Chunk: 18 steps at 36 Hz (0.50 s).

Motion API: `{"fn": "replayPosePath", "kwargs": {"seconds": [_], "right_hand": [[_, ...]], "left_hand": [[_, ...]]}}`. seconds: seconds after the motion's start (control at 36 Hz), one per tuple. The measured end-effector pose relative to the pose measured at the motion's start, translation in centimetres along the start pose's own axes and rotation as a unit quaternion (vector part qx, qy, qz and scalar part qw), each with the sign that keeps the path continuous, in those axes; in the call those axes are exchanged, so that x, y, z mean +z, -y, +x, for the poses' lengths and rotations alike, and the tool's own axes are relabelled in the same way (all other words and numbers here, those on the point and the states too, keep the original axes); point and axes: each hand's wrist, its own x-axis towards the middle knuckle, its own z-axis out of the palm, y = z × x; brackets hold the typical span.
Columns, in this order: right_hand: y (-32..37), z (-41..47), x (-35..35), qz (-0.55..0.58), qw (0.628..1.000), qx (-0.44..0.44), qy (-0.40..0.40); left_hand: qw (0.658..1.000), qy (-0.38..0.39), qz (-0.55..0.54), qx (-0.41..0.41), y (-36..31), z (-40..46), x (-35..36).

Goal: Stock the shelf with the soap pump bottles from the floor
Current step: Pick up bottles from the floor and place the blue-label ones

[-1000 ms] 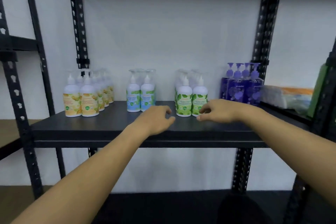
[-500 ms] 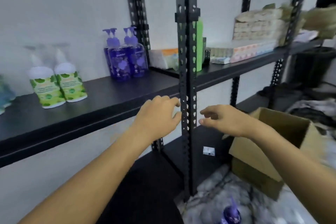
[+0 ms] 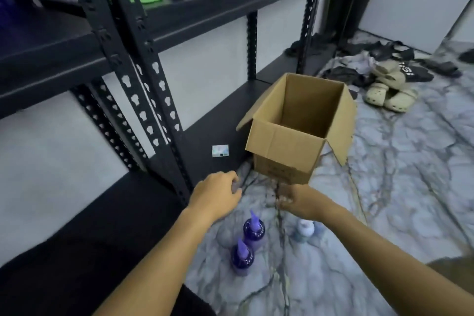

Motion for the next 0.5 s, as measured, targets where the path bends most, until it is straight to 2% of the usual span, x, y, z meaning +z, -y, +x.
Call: {"fn": "replayPosePath", "kwargs": {"seconds": [0.14, 0.28, 0.5], "right_hand": [[-5.4, 0.7, 2.5, 0.023, 0.996, 0.069, -0.042], [-11.1, 0.6, 4.5, 0.067, 0.980, 0.156, -0.107], [-17.1, 1.3, 7.4, 0.155, 0.959, 0.222, -0.083]], "left_hand": [[0.997, 0.070, -0.039, 0.011, -0.4, 2.0, 4.8], [0.994, 0.078, -0.067, 0.025, -2.0, 3.8, 8.4], [0.984, 0.101, -0.137, 0.047, -4.2, 6.2, 14.6]]}}
